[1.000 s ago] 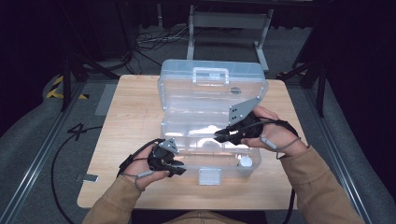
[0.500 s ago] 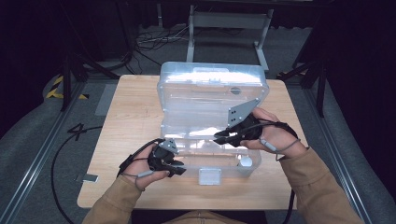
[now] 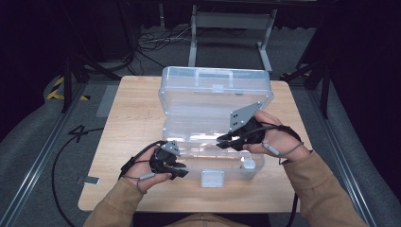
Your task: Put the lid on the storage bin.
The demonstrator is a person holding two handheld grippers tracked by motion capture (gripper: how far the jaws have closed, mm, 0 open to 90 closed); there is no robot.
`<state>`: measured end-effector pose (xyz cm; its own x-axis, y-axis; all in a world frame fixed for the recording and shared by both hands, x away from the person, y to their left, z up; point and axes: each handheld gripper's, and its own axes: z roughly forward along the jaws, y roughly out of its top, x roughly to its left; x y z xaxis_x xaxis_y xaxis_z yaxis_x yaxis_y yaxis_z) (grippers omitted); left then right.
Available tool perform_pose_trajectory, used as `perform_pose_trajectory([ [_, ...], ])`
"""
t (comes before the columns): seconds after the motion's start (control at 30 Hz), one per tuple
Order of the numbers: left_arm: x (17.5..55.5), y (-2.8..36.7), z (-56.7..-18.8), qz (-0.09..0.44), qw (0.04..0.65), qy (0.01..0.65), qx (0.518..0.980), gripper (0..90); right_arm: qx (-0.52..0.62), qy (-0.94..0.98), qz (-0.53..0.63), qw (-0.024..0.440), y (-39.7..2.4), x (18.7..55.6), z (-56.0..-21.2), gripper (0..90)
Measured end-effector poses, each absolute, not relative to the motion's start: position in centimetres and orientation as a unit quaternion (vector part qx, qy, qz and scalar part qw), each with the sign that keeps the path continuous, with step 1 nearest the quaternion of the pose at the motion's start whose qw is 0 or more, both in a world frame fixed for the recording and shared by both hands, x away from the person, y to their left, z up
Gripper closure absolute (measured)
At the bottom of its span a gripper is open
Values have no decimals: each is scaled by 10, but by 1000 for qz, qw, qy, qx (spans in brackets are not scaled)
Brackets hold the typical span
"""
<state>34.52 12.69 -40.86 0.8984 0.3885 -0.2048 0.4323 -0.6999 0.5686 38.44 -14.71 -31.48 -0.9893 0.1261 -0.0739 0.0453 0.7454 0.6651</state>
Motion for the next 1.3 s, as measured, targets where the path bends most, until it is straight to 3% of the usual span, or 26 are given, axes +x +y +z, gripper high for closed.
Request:
perform_pose_trajectory([
  [0.63, 341, 127, -410, -11, 300, 228, 926, 723, 51, 928, 365, 61, -149, 383, -318, 769],
  [1.13, 340, 128, -411, -5, 306, 214, 928, 726, 82, 898, 426, 71, -161, 381, -316, 703],
  [1.3, 340, 129, -411, -6, 314, 214, 925, 711, 104, 875, 464, 86, -177, 379, -309, 740],
])
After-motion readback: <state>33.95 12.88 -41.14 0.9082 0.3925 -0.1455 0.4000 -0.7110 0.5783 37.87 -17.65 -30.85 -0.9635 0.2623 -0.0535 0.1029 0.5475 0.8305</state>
